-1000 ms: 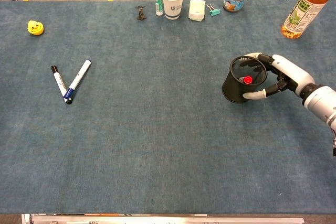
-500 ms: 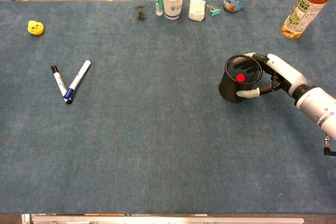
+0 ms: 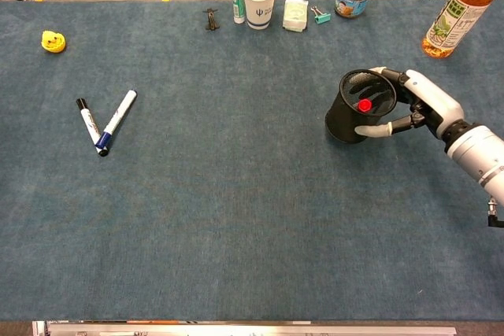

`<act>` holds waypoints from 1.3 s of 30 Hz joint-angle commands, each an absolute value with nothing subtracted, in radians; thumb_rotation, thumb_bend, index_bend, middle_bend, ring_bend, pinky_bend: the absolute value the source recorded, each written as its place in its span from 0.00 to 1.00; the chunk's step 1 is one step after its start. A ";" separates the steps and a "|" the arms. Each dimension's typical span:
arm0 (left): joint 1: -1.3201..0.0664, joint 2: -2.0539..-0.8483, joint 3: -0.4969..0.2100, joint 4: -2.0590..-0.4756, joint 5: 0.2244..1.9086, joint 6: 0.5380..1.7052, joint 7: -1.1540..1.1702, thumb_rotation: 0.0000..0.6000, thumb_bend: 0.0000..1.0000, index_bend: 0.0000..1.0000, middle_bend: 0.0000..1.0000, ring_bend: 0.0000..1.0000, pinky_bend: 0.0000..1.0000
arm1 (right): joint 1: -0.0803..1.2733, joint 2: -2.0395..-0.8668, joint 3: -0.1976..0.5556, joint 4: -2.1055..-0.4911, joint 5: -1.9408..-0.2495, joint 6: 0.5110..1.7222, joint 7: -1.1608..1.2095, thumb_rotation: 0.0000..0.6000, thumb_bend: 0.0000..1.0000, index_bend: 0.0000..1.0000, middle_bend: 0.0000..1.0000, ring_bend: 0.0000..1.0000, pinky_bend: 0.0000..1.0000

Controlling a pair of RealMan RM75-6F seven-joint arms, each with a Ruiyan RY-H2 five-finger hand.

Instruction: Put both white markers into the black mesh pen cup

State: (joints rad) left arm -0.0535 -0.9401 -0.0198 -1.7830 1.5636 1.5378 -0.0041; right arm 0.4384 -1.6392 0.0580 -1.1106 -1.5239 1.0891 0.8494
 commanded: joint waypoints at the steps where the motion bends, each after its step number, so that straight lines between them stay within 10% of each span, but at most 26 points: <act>1: -0.064 -0.931 -0.027 -1.784 1.563 1.529 0.001 1.00 0.13 0.25 0.22 0.16 0.16 | 0.426 -1.596 0.061 -1.157 -1.542 1.145 0.858 1.00 0.30 0.38 0.36 0.30 0.33; 39: -0.400 -1.049 -0.009 -1.538 1.746 1.164 -0.170 1.00 0.13 0.36 0.28 0.19 0.16 | 0.325 -1.172 0.109 -1.616 -1.492 1.299 0.733 1.00 0.37 0.40 0.36 0.31 0.35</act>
State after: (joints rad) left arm -0.3723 -1.0271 -0.0168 -1.5717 1.7294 1.1917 -0.1461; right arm 0.3252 -1.1720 0.1092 -1.6156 -1.4922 1.2984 0.7328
